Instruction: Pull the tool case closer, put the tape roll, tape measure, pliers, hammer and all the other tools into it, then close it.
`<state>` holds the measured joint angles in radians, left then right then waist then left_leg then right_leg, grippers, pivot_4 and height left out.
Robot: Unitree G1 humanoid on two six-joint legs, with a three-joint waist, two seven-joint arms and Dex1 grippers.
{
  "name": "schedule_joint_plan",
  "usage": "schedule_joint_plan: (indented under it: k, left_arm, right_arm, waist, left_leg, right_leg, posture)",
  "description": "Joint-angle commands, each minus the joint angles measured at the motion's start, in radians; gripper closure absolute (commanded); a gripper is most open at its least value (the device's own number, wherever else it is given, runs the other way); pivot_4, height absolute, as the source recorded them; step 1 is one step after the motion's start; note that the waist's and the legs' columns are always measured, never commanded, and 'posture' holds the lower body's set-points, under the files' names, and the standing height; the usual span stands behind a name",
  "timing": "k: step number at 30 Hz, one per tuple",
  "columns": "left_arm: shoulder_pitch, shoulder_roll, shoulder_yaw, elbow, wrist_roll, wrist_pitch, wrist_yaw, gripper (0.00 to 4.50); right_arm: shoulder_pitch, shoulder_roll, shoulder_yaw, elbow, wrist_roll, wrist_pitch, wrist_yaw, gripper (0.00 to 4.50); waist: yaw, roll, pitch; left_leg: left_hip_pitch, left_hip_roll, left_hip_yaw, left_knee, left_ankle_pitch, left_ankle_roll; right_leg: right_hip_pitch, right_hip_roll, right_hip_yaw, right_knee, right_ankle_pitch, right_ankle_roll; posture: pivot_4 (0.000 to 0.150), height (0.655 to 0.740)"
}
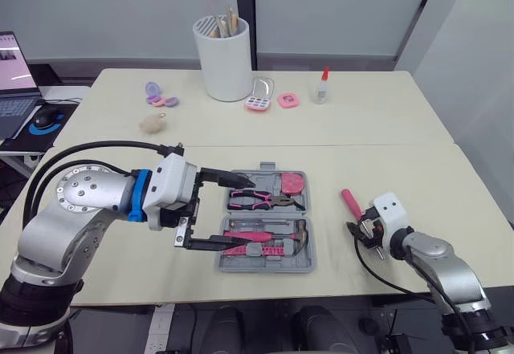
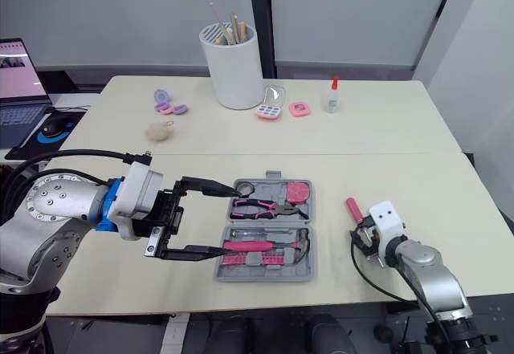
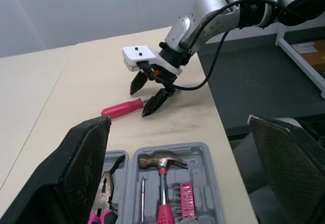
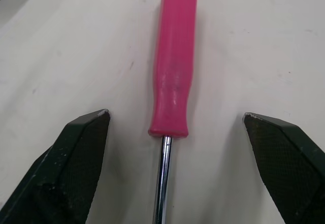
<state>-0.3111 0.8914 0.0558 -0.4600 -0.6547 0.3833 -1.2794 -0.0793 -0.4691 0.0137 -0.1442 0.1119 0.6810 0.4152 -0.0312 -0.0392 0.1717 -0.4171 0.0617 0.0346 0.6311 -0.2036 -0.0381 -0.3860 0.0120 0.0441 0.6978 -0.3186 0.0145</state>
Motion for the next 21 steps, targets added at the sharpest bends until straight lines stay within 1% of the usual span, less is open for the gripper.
schedule_joint_plan:
  k: [1,3,6,8,9,18,21]
  left_arm:
    - [-0.014,0.001,0.005,-0.006,0.001,-0.012,-0.005,0.0]
    - [-0.014,0.003,0.006,-0.003,0.002,-0.013,-0.007,0.0]
    - [-0.015,0.003,0.005,0.0,0.004,-0.014,-0.007,0.0]
    - [-0.015,0.002,0.004,0.0,0.006,-0.015,-0.006,0.0]
    - [-0.015,0.001,0.003,0.0,0.007,-0.015,-0.006,0.0]
    - [-0.013,-0.002,-0.001,0.003,0.016,-0.021,-0.011,0.0]
    - [-0.012,-0.002,0.003,0.002,0.012,-0.019,-0.01,0.0]
  right_arm:
    - [-0.006,0.007,-0.019,0.01,0.008,-0.042,0.006,0.05]
    - [-0.003,0.011,-0.017,0.012,0.009,-0.047,0.007,0.05]
    - [0.002,0.011,-0.012,0.009,0.009,-0.053,0.011,0.61]
    - [0.005,0.01,-0.011,0.009,0.008,-0.059,0.012,1.3]
    - [0.006,0.01,-0.01,0.009,0.007,-0.061,0.013,1.73]
    - [0.023,0.002,-0.011,0.012,-0.006,-0.087,0.017,3.74]
    - [0.026,-0.011,-0.008,0.003,-0.014,-0.101,0.027,3.8]
  waist:
    - [0.0,0.0,0.0]
    - [0.0,0.0,0.0]
    - [0.0,0.0,0.0]
    - [0.0,0.0,0.0]
    - [0.0,0.0,0.0]
    - [0.001,0.0,0.0]
    - [0.001,0.0,0.0]
  left_leg:
    - [0.0,0.0,0.0,0.0,0.0,0.0]
    - [0.0,0.0,0.0,0.0,0.0,0.0]
    - [0.0,0.0,0.0,0.0,0.0,0.0]
    - [0.0,0.0,0.0,0.0,0.0,0.0]
    - [0.0,0.0,0.0,0.0,0.0,0.0]
    - [0.0,0.0,0.0,0.0,0.0,0.0]
    - [0.0,0.0,0.0,0.0,0.0,0.0]
  right_leg:
    - [0.0,0.0,0.0,0.0,0.0,0.0]
    - [0.0,0.0,0.0,0.0,0.0,0.0]
    - [0.0,0.0,0.0,0.0,0.0,0.0]
    - [0.0,0.0,0.0,0.0,0.0,0.0]
    - [0.0,0.0,0.0,0.0,0.0,0.0]
    - [0.0,0.0,0.0,0.0,0.0,0.0]
    - [0.0,0.0,0.0,0.0,0.0,0.0]
  posture:
    - [0.15,0.74]
    - [0.15,0.74]
    - [0.15,0.74]
    - [0.15,0.74]
    - [0.15,0.74]
    - [0.15,0.74]
    - [0.15,0.74]
